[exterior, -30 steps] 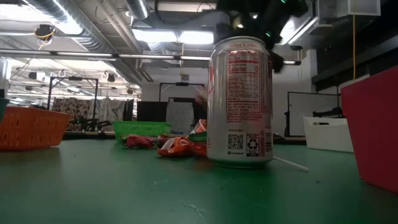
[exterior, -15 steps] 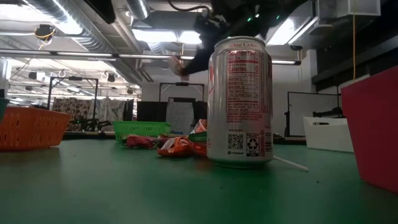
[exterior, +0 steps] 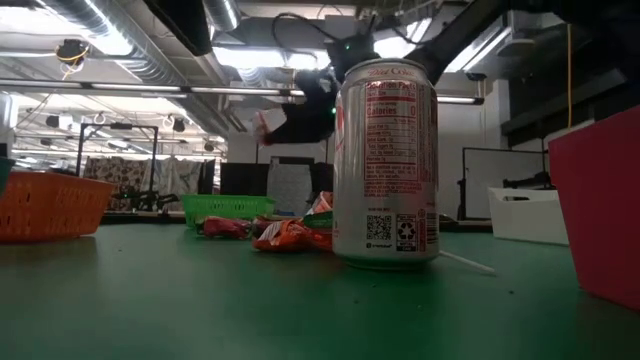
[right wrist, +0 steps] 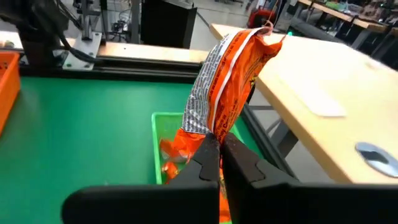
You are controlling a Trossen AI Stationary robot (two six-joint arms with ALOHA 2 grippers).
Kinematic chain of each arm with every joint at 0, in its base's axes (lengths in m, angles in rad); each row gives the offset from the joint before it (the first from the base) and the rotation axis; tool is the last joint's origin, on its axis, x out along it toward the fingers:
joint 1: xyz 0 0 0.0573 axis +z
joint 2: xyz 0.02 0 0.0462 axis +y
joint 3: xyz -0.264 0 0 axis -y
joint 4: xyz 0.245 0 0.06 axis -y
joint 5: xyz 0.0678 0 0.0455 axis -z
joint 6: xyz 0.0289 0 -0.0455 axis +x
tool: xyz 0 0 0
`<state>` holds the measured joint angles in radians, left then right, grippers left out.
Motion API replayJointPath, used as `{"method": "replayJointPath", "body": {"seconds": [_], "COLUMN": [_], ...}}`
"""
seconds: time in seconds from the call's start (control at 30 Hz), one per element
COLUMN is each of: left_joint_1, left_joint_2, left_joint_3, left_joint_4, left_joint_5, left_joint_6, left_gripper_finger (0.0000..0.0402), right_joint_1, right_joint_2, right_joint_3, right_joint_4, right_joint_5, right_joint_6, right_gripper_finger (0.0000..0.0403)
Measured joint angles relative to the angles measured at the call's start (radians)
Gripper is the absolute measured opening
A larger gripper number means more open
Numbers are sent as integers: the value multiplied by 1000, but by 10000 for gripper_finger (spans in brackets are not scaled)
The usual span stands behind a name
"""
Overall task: Sort candy
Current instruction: Put the orange chocolate into the green bin, then put the pink candy into the orange bin
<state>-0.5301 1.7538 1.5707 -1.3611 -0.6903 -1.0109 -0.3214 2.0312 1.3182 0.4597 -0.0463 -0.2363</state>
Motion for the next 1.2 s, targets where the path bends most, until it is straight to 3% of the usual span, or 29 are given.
{"method": "replayJointPath", "body": {"seconds": [0.37,0.73,0.93,1.2], "left_joint_1": [0,5,59,177], "left_joint_2": [0,0,0,0], "left_joint_3": [0,0,0,0], "left_joint_4": [17,17,17,19], "left_joint_5": [1,3,100,219], "left_joint_6": [0,11,102,340], "left_gripper_finger": [151,151,151,145], "right_joint_1": [0,0,1,1], "right_joint_2": [50,41,-67,-330], "right_joint_3": [0,0,0,0], "right_joint_4": [52,22,-141,-464], "right_joint_5": [55,56,55,38], "right_joint_6": [2,3,3,-23], "right_gripper_finger": [43,127,133,134]}}
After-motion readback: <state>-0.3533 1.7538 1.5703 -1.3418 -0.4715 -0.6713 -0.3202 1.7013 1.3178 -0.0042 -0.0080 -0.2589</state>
